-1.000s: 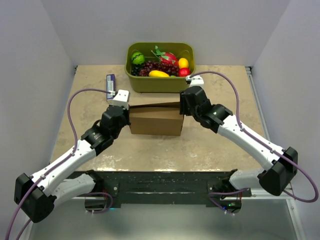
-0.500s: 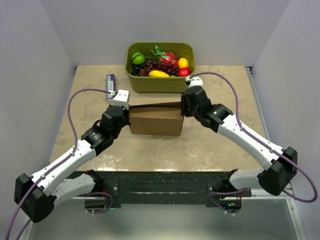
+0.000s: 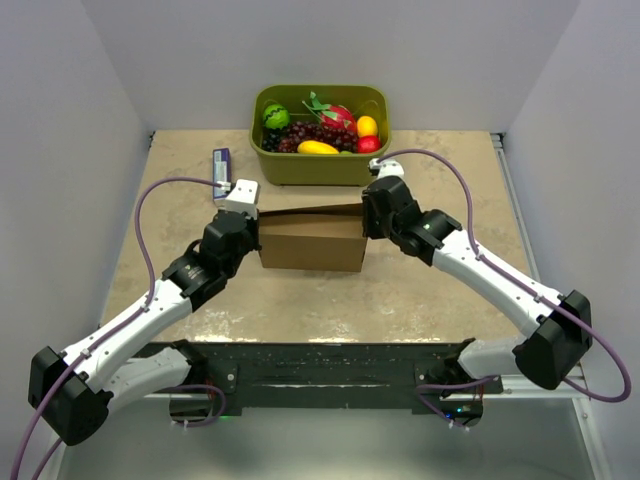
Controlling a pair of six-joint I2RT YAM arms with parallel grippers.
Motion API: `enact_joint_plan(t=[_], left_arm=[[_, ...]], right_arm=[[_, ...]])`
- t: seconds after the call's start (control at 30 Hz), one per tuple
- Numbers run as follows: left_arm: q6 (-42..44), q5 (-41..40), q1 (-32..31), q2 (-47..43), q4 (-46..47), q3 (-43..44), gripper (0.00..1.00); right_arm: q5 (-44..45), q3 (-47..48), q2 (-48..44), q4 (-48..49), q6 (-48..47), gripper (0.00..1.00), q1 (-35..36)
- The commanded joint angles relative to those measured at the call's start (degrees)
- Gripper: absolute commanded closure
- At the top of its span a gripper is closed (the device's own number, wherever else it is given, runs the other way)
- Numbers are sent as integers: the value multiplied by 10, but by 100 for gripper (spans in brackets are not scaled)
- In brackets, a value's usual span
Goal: Fold the paper box
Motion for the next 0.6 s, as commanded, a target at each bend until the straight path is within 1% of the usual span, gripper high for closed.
enact_joint_plan(t=[0.0, 0.07, 0.1, 0.2, 0.23, 0.3, 0.57], left_arm=[[8, 24, -6, 10, -42, 4, 100], [7, 24, -6, 8, -42, 4, 100], [7, 23, -6, 7, -42, 4, 100], [8, 24, -6, 7, -42, 4, 100], [8, 24, -6, 7, -42, 4, 100], [7, 24, -6, 7, -42, 4, 100], [9, 21, -6, 6, -44, 4, 100]], right_arm=[[-4, -3, 1, 3, 3, 76, -7], [-6, -4, 4, 2, 3, 79, -8], [-6, -6, 4, 3, 3, 83, -9], [-5, -9, 4, 5, 3, 89, -12], [-6, -10, 4, 5, 3, 94, -12], [-7, -11, 5, 5, 3, 99, -13], [27, -12, 2, -21, 12, 100, -16]])
